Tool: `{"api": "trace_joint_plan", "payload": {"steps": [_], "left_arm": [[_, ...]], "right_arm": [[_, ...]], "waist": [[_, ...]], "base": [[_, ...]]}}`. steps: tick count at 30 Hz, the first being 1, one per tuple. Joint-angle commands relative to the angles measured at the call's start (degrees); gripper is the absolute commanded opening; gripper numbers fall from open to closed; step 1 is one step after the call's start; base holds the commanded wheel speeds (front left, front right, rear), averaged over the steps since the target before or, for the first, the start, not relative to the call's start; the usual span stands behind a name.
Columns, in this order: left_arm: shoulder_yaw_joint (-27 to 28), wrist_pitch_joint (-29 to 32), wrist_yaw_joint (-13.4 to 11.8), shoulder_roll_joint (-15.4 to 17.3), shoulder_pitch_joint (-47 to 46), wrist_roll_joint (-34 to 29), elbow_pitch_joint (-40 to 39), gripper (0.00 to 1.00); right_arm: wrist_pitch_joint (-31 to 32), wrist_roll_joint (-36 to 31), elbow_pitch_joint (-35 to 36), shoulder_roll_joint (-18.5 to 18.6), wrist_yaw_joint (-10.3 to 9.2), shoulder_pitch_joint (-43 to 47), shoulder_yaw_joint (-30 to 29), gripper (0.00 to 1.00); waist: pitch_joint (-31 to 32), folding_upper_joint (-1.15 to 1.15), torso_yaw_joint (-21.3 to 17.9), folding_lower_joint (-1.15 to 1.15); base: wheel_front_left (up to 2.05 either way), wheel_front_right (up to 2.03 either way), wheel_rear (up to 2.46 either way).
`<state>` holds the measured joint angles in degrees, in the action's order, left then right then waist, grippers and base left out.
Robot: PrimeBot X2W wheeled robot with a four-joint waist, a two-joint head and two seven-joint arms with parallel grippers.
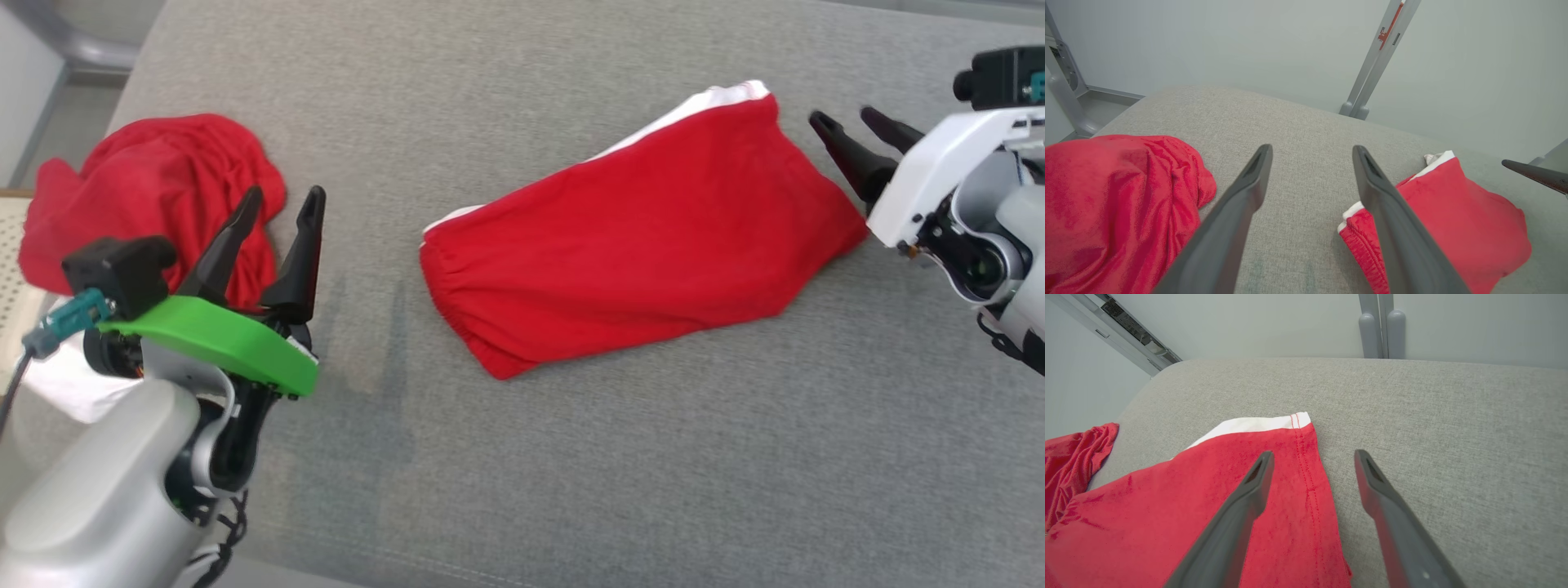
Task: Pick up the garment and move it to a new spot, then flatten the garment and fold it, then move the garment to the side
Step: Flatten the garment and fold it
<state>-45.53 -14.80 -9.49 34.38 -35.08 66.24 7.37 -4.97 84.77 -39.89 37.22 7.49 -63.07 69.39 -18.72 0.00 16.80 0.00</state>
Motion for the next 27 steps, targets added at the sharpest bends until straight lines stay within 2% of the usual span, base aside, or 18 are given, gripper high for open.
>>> {"api": "trace_joint_plan", "payload": {"steps": [1,5,9,13,19,24,27], "left_arm": [[2.8,-0.4,-0.7,-1.5,2.4,-2.9,-1.5,1.00],[10.2,-0.3,-1.0,-7.0,10.4,-10.7,-4.9,1.00],[14.3,-0.3,1.5,-12.4,16.9,-15.0,-4.8,1.00],[16.3,-0.3,4.5,-16.3,20.3,-17.7,-3.2,1.00],[18.4,-0.3,8.1,-20.4,22.1,-20.5,-0.3,1.00],[20.1,-0.3,10.2,-22.5,22.5,-22.6,1.6,1.00],[20.9,-0.3,11.2,-23.5,22.7,-23.1,2.8,1.00]], "right_arm": [[0.7,0.6,-1.3,0.4,0.00,0.8,0.3,1.00],[4.5,2.2,-4.2,0.3,0.00,2.0,1.0,1.00],[9.1,3.8,-6.4,0.1,0.00,2.3,1.4,1.00],[13.1,5.1,-9.3,-0.8,0.00,2.2,1.5,1.00],[16.5,5.1,-13.4,-2.6,0.00,2.0,1.9,1.00],[21.8,6.8,-11.0,-5.4,0.06,2.8,2.2,1.00],[24.8,7.3,-10.0,-5.8,0.10,3.1,2.4,1.00]], "waist": [[-0.2,0.00,2.4,0.00],[-0.3,0.00,5.0,0.00],[-0.1,0.00,7.0,0.00],[0.0,0.00,8.6,0.00],[-0.6,0.00,10.3,0.00],[-1.1,0.00,10.4,0.00],[-0.8,0.00,10.0,0.00]], "base": [[0.00,0.00,0.00],[0.00,0.00,0.00],[0.00,0.00,0.00],[0.00,0.00,0.00],[0.00,0.00,0.00],[0.00,0.00,0.00],[0.00,0.00,0.00]]}}
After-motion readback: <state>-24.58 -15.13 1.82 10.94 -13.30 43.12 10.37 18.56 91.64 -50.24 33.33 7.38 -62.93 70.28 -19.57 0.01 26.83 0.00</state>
